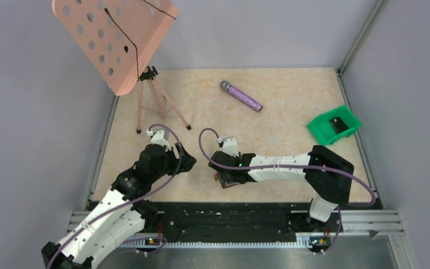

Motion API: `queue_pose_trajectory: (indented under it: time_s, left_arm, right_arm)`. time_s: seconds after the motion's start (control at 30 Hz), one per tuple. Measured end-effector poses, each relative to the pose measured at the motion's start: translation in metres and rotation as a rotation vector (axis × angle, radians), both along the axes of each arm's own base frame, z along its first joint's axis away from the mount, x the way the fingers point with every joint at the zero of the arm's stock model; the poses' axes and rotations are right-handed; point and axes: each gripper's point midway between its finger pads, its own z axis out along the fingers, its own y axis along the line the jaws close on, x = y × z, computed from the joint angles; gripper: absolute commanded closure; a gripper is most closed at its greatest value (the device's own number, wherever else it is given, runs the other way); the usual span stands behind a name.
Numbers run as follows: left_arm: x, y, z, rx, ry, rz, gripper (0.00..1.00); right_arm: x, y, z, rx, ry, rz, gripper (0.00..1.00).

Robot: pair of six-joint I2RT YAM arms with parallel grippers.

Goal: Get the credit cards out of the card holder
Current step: Remove the credit card from the card holder.

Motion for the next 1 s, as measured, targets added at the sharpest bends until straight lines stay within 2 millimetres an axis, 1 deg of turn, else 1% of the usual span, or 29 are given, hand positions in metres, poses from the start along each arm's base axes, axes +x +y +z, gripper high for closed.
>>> queue_pose_trajectory:
  time_s: [0.2,0.4,0.53,0.8,1.0]
  left_arm:
    - [0.000,0.000,-0.004,0.009,0.014,0.000,0.22]
    - [0.000,-0.001,-0.006,0.009,0.024,-0.002,0.23]
    - [0.000,-0.002,-0.006,0.007,0.026,-0.005,0.23]
    - [-0.001,-0.004,-0.008,0.007,0.042,-0.012,0.23]
    - [-0.002,-0.005,-0.009,-0.001,0.051,-0.013,0.23]
  right_arm:
    - [0.000,-0.002,0.012,0.026,-0.017,-0.004,0.50]
    - [0.003,-0.005,0.015,0.021,-0.035,-0.013,0.50]
    - [0.005,-0.012,0.017,-0.003,-0.052,-0.025,0.50]
    - [0.009,-0.022,0.031,-0.009,-0.091,-0.051,0.51]
    - [0.010,-0.034,0.040,-0.012,-0.119,-0.074,0.51]
